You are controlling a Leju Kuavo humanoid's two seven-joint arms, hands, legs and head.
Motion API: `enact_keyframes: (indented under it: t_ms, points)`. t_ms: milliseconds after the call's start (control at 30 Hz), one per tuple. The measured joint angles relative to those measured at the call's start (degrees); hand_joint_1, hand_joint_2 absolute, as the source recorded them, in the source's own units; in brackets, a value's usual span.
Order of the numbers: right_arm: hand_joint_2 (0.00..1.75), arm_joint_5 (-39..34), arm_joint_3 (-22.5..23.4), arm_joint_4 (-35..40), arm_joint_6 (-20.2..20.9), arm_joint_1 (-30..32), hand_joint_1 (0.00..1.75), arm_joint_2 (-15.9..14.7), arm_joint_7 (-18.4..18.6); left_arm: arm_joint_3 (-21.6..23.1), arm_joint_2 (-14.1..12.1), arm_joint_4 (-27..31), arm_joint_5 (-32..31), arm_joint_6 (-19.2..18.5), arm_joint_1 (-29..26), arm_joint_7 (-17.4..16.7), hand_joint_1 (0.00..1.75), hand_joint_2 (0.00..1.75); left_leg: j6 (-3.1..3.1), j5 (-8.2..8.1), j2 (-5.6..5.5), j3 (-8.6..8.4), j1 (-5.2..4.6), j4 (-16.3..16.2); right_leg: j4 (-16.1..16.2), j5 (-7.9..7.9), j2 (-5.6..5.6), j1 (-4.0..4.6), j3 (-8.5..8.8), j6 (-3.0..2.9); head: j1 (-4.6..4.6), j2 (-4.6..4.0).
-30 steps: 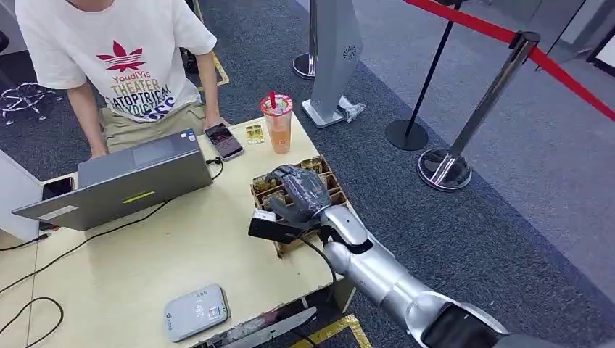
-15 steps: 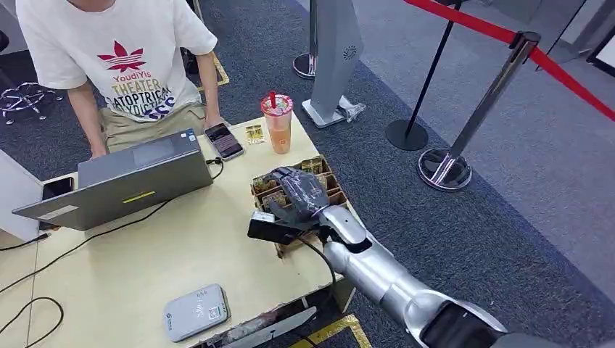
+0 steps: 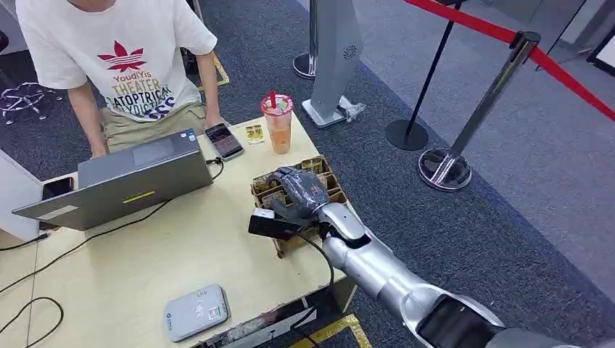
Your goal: Pass the card to the sensor for recognition and then transmit it.
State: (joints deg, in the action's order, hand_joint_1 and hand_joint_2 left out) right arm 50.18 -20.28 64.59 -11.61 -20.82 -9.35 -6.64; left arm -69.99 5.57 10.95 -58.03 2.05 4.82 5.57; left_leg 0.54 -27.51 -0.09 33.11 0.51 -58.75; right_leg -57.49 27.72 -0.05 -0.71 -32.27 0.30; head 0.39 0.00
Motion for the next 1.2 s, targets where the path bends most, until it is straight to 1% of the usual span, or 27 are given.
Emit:
enact_keyframes:
  t_ms: [133,200,267,333,400,600,700,733,767,1000,1100,1200]
  points:
    - [1.75,0.00,0.00,-0.85,0.11,-0.43,0.89,0.00,-0.02,0.00,-0.02,0.00,0.17,0.17,0.00,0.00,0.00,0.00,0.00,0.00,0.00,0.00,0.00,0.00,0.00,0.00,0.00,0.00,0.00,0.00,0.00,0.00]
    - [1.75,0.00,0.00,-1.37,0.13,-0.59,0.84,0.00,-0.07,0.00,-0.02,0.00,0.28,0.20,0.00,0.00,0.00,0.00,0.00,0.00,0.00,0.00,0.00,0.00,0.00,0.00,0.00,0.00,0.00,0.00,0.00,0.00]
    - [1.75,-0.04,0.00,-1.86,0.13,-0.73,0.86,0.00,-0.15,0.00,-0.02,0.00,0.35,0.20,-0.01,0.00,0.00,0.00,0.00,0.00,0.00,0.00,0.00,0.00,0.00,0.00,0.00,0.00,0.00,0.00,0.00,0.00]
    - [1.75,-0.04,0.00,-2.23,0.13,-0.80,0.82,0.00,-0.22,-0.02,-0.02,0.00,0.41,0.20,0.00,0.00,0.00,0.00,0.00,0.00,0.00,0.01,0.00,0.00,0.00,0.00,0.00,0.00,0.00,0.00,0.00,0.00]
    - [1.75,-0.04,0.00,-2.60,0.13,-0.81,0.86,0.00,-0.39,-0.02,-0.02,0.00,0.44,0.22,-0.01,0.00,0.00,0.00,0.00,0.00,0.00,0.01,0.00,0.00,0.00,0.00,0.00,0.00,0.00,0.00,0.00,0.00]
    - [1.75,-0.09,-0.07,-4.19,0.09,-1.23,0.87,0.00,-1.20,-0.02,-0.02,0.00,0.57,0.28,0.00,0.00,0.00,0.00,0.00,0.00,0.00,0.01,0.00,0.00,0.00,0.00,-0.01,0.00,0.00,0.00,0.00,0.00]
    - [1.75,-0.09,-0.13,-4.81,0.09,-1.40,0.93,0.00,-1.42,-0.04,-0.02,0.00,0.59,0.33,0.00,0.00,0.00,0.00,0.00,0.00,-0.01,0.02,0.00,0.00,0.00,0.00,-0.01,0.00,0.00,0.00,0.00,0.00]
    - [1.75,-0.09,-0.17,-4.94,0.09,-1.48,0.89,0.00,-1.42,-0.04,-0.02,0.00,0.59,0.33,0.00,0.00,0.00,0.00,0.00,0.00,-0.01,0.01,0.00,0.00,0.00,0.00,-0.01,0.00,0.00,0.00,0.00,0.00]
    - [1.75,-0.11,-0.22,-5.13,0.11,-1.54,0.89,0.00,-1.42,-0.04,-0.02,0.00,0.59,0.33,0.00,0.00,0.00,0.00,0.00,0.00,-0.01,0.01,0.00,0.00,0.00,0.00,-0.01,0.00,0.00,0.00,0.00,0.00]
    - [1.75,-0.15,-0.55,-5.40,0.15,-1.65,1.08,0.00,-1.42,-0.04,-0.04,0.00,0.59,0.33,-0.01,0.02,0.00,0.00,0.00,0.00,-0.01,0.02,0.00,0.00,0.00,0.00,-0.01,0.00,0.00,0.00,0.00,0.00]
    - [1.75,-0.72,-0.61,-5.40,0.17,-1.79,1.29,0.00,-1.42,-0.07,-0.04,0.00,0.59,0.33,-0.01,0.04,0.00,0.00,0.00,0.00,-0.01,0.01,0.00,0.00,0.00,0.00,-0.01,0.00,0.00,0.00,0.00,0.00]
    - [1.75,-0.81,-0.70,-5.40,0.20,-2.04,1.41,0.00,-1.40,-0.07,-0.07,0.00,0.59,0.33,0.00,0.04,0.00,0.00,0.00,0.00,-0.01,0.01,0.00,0.00,0.00,0.00,-0.01,0.00,0.00,0.00,-0.02,0.00]
